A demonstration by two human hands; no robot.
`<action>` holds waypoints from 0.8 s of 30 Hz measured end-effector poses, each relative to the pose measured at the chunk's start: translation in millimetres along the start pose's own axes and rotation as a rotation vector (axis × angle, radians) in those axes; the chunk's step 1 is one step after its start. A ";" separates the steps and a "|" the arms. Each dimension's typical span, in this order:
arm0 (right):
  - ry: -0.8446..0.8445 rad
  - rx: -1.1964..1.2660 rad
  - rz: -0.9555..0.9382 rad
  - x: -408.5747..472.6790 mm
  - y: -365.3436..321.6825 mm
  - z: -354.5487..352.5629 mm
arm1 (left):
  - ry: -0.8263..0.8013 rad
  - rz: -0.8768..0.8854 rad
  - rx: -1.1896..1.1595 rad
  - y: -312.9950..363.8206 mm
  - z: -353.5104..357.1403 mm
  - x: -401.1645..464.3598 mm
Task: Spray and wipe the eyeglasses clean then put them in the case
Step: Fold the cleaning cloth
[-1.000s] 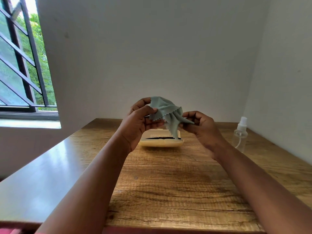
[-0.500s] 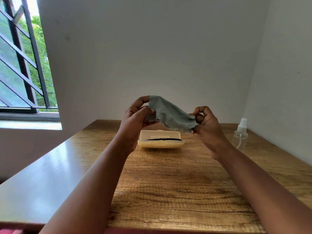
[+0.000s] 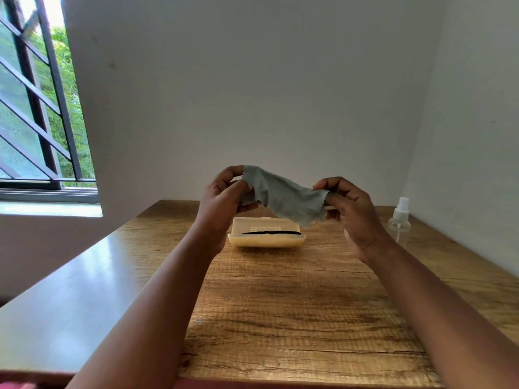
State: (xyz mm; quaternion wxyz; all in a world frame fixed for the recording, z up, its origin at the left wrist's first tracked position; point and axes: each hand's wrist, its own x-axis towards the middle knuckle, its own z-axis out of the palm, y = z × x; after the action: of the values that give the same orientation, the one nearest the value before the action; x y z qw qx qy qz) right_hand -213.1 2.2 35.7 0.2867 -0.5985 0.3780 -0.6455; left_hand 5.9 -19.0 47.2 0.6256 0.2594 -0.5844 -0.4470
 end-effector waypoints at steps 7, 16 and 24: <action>0.104 0.149 0.052 1.5 -1.6 0.6 | 0.025 -0.023 0.036 -1.7 -1.1 1.3; 0.154 0.306 0.161 8.5 1.8 -4.3 | 0.026 -0.047 0.068 -0.5 -0.7 0.5; 0.076 0.237 0.174 5.9 -0.3 -4.9 | 0.031 -0.044 0.076 -1.0 -1.7 0.1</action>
State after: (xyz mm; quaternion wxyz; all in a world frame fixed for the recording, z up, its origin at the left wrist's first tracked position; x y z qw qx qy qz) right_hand -218.7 -1.7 39.2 0.3959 -0.5006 0.3599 -0.6805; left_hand 7.3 -19.9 46.1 0.6144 0.3027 -0.5852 -0.4341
